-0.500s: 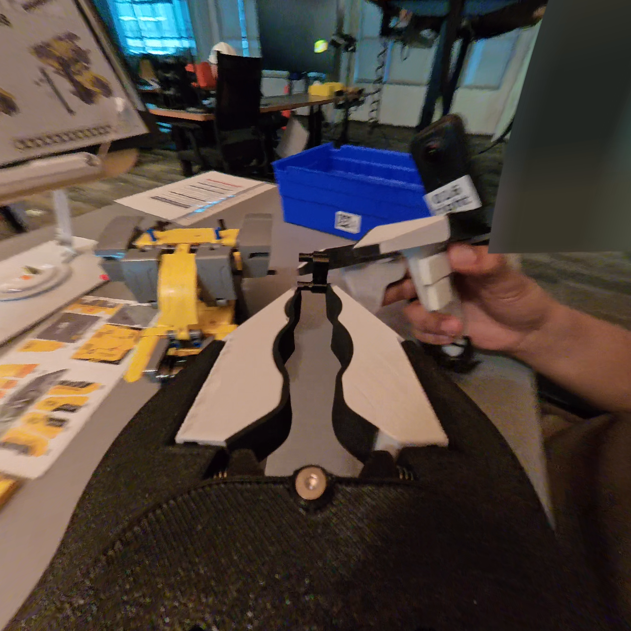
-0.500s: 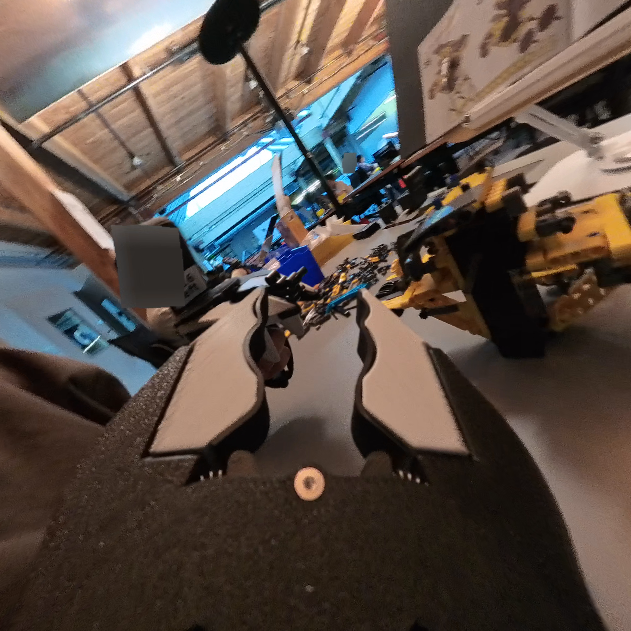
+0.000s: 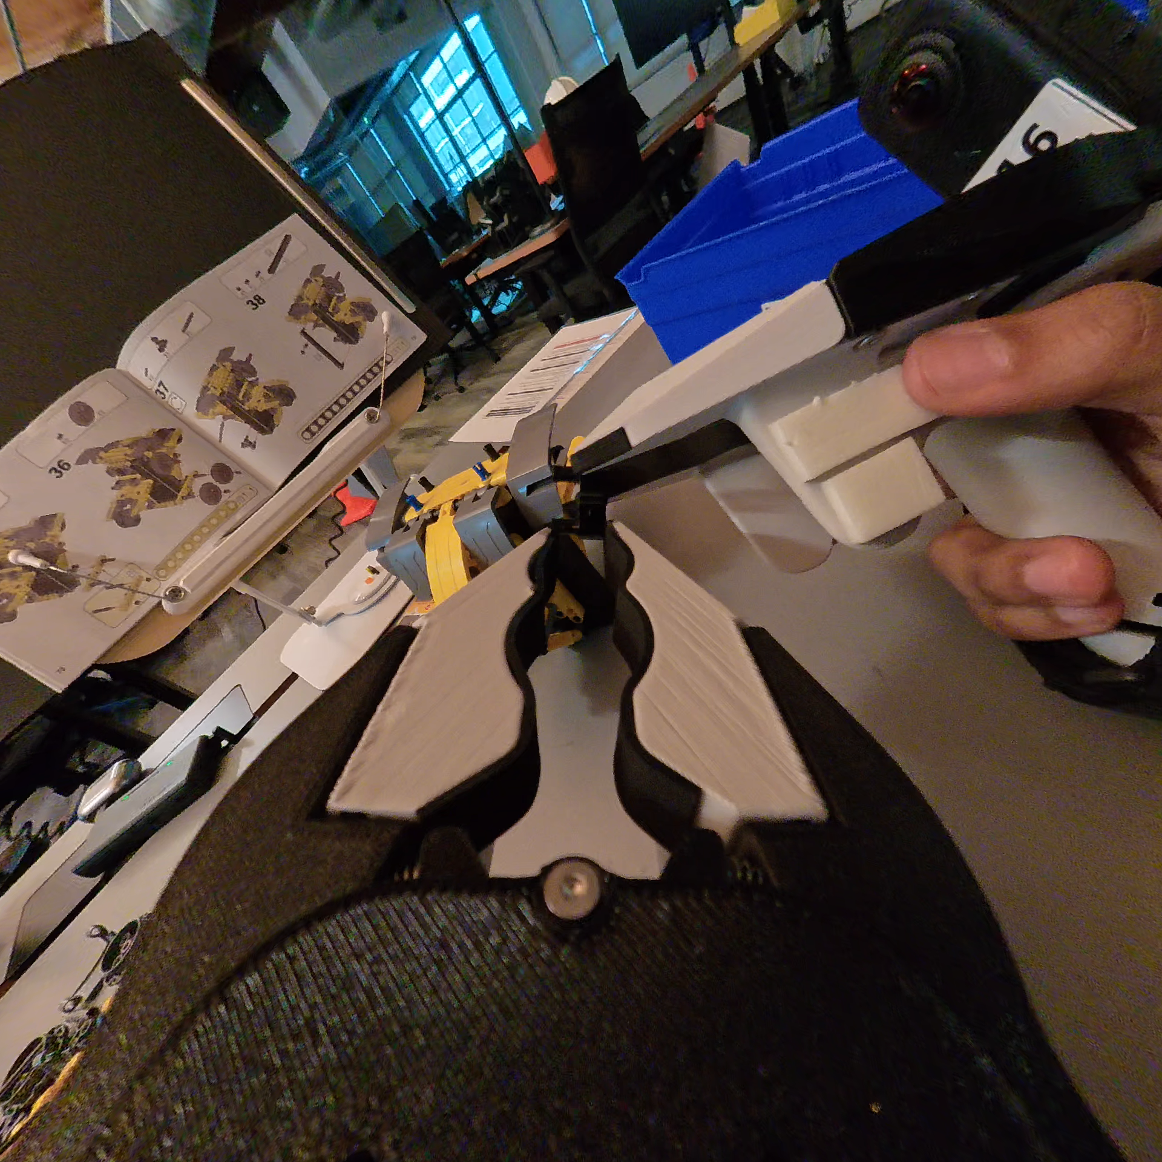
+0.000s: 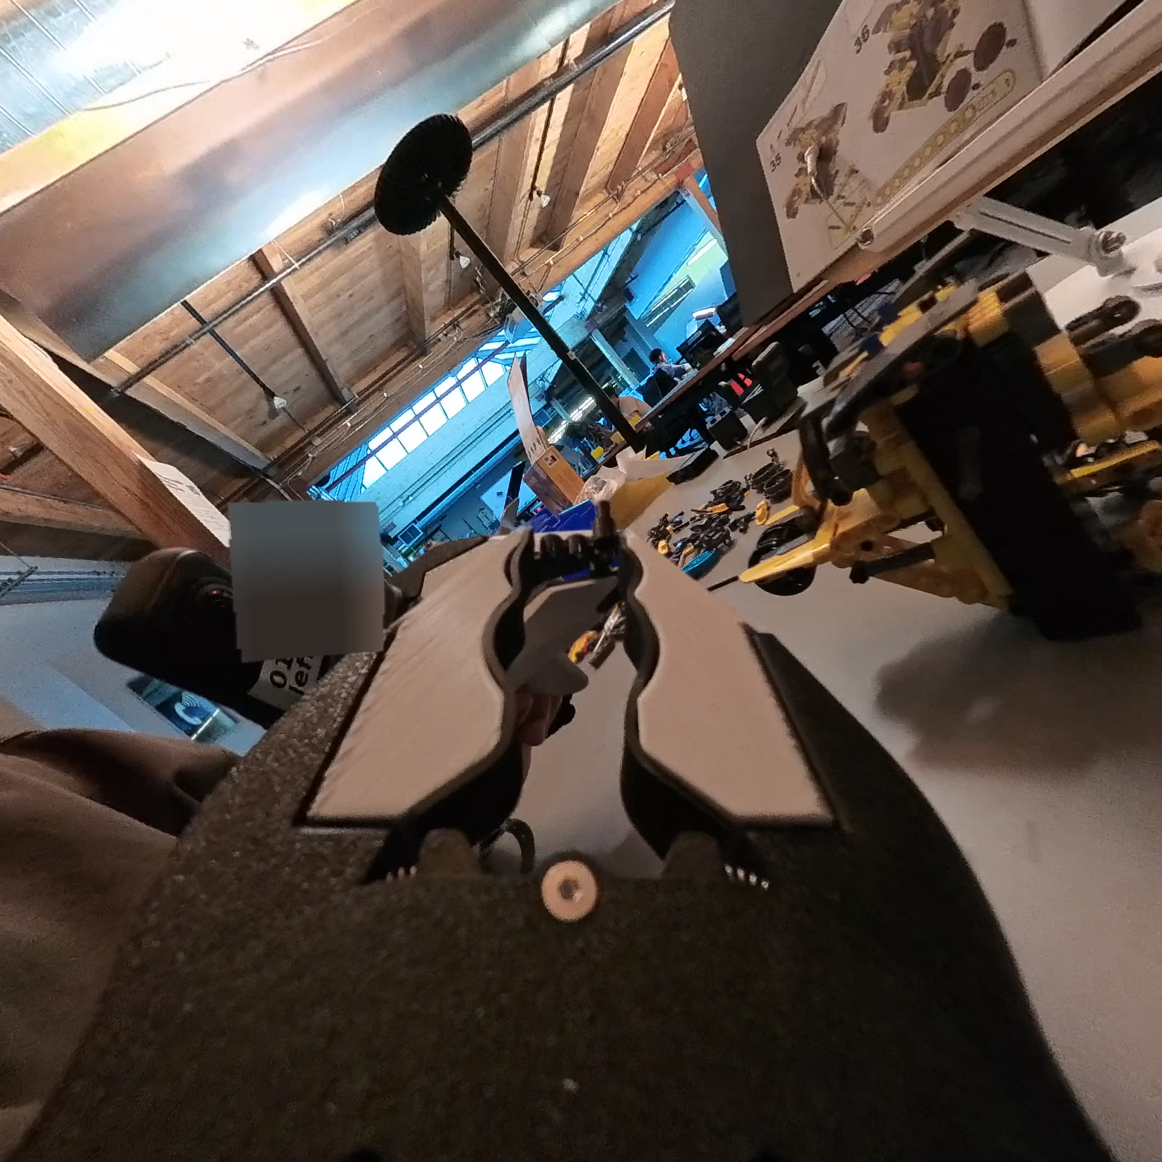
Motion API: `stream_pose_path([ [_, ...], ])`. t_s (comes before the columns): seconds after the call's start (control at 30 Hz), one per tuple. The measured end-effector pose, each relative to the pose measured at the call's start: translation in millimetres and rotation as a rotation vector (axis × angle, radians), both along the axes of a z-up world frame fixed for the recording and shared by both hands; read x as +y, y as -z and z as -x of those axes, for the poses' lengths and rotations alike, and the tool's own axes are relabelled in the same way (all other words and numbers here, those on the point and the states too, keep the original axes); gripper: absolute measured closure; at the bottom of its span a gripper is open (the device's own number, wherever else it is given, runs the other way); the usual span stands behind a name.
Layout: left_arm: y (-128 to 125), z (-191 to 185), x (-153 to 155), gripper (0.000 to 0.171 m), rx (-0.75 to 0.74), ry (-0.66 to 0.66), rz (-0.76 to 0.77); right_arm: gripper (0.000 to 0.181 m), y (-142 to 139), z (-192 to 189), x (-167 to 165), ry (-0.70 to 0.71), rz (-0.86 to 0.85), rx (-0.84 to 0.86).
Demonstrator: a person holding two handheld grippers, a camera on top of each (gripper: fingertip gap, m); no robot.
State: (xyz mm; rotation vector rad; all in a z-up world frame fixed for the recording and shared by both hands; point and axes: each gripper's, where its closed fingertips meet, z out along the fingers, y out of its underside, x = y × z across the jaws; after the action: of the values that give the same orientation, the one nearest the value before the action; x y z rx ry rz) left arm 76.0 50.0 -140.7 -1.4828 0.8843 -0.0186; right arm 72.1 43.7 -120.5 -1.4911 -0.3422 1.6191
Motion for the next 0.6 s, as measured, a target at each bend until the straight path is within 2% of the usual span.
stream_pose_path([
  [0.07, 0.3, -1.8, -1.3, 0.160, -0.012, 0.010, 0.010, 0.147, -0.8, 2.2, -2.8, -0.010, -0.010, -0.004],
  [0.13, -0.7, -2.4, -1.6, 0.160, -0.027, 0.015, 0.016, 0.147, -3.4, 3.2, -5.4, -0.015, -0.022, 0.012],
  [0.23, -3.4, -4.3, -3.6, 0.160, -0.043, 0.028, 0.014, 0.157, -4.7, 0.5, -4.4, 0.011, -0.048, 0.021],
  [0.33, -4.0, -4.8, -3.6, 0.160, -0.047, 0.025, 0.013, 0.156, -5.9, -0.3, -4.6, 0.016, -0.065, 0.030],
  [0.37, -3.9, -5.1, -3.9, 0.171, -0.051, 0.029, 0.019, 0.158, -7.0, -0.3, -4.7, 0.018, -0.071, 0.037],
  [0.43, -5.1, -5.5, -4.3, 0.171, -0.062, 0.036, 0.019, 0.153, -9.0, 0.3, -5.4, 0.018, -0.079, 0.044],
  [0.53, -5.4, -7.2, -5.2, 0.171, -0.045, 0.036, 0.008, 0.174, -6.2, 1.0, -3.8, 0.045, -0.101, -0.002],
  [0.6, -5.2, -9.1, -6.4, 0.171, -0.042, 0.043, 0.003, 0.175, -7.5, -0.6, -3.2, 0.051, -0.106, 0.002],
])
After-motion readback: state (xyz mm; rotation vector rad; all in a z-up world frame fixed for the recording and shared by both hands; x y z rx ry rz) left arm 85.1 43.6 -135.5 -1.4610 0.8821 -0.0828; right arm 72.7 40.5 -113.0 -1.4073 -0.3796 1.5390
